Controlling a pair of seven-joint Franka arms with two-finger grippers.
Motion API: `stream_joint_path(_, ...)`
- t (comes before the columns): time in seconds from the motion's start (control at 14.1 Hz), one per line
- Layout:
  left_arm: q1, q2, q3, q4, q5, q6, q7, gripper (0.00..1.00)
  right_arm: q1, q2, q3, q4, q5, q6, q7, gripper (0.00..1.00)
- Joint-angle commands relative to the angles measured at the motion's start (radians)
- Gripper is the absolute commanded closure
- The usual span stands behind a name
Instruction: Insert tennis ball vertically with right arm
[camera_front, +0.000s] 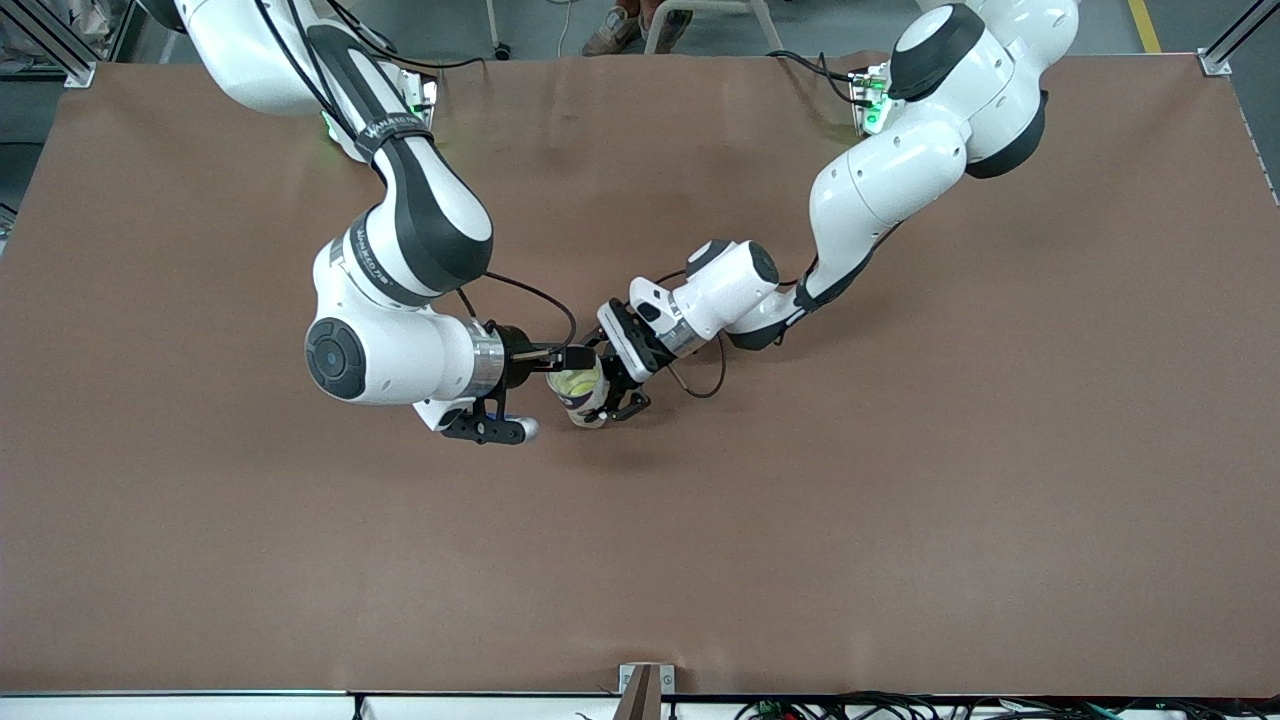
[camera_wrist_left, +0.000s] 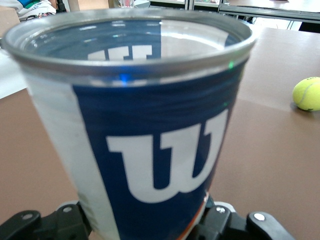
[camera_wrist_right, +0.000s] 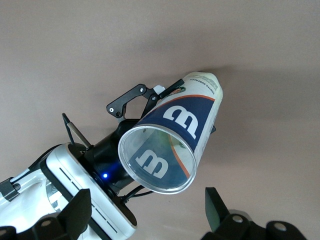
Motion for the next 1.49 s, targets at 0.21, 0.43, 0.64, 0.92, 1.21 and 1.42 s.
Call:
stream_joint_path(0.21, -0.014, 0.007, 0.002, 0.02, 0.008, 0.009, 0.001, 0.21, -0.183, -0.04, -0.01, 0.002, -0.127, -0.164, -0.106, 0.0)
stream_joint_path(0.43, -0.013, 0.007, 0.008, 0.019, 0.01, 0.009, 0.001, 0.21, -0.257, -0.066, -0.012, -0.008, -0.364, -0.279, -0.194, 0.0)
stream_joint_path(0.64, -0.013, 0.007, 0.009, 0.019, 0.01, 0.009, 0.001, 0.22, -0.295, -0.101, -0.012, -0.097, -0.444, -0.278, -0.236, 0.0)
stream_joint_path(0.92, -0.011, 0.007, 0.009, 0.019, 0.01, 0.009, 0.002, 0.22, -0.327, -0.27, -0.013, -0.384, -0.445, -0.147, -0.317, 0.0)
stream_joint_path(1.21, -0.011, 0.007, 0.009, 0.019, 0.008, 0.009, 0.002, 0.22, -0.327, -0.417, -0.013, -0.683, -0.467, 0.046, -0.322, 0.0)
stream_joint_path(1.42, -0.011, 0.007, 0.019, 0.019, 0.01, 0.009, 0.002, 0.22, -0.327, -0.436, -0.012, -0.81, -0.467, 0.166, -0.346, 0.0)
